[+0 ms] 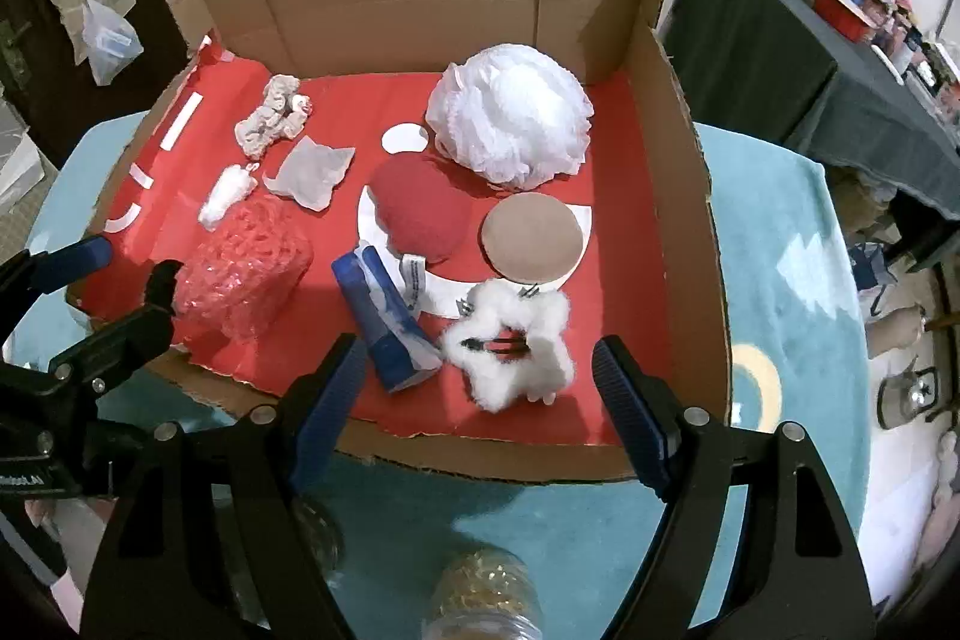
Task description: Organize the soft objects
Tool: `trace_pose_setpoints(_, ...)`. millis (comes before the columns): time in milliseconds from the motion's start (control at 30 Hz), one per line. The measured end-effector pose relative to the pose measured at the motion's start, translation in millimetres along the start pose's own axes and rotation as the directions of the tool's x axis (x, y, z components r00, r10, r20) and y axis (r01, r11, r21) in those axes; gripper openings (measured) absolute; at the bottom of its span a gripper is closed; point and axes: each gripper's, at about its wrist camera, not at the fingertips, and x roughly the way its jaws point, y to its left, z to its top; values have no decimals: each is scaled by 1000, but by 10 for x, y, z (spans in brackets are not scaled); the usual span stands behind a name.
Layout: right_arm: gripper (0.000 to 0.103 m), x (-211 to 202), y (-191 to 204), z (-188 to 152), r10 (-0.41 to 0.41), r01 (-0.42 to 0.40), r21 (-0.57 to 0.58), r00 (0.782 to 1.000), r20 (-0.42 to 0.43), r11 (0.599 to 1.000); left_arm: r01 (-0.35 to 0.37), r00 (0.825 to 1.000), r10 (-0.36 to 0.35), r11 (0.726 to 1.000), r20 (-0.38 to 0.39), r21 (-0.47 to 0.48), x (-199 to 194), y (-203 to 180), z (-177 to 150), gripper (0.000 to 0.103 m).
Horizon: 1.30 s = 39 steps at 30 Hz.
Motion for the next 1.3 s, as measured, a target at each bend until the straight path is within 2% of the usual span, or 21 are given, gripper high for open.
trace_pose_setpoints(500, 77, 148, -12, -72, 6, -5, 23, 999, -35, 1000, -30, 996, 27, 999, -83, -38, 235, 72, -117, 96)
trace_pose_setpoints(1300, 77, 160, -6, -109, 7, -7, 11, 999, -38, 1000, -39, 997, 36, 998, -69, -47, 253, 104, -88, 96)
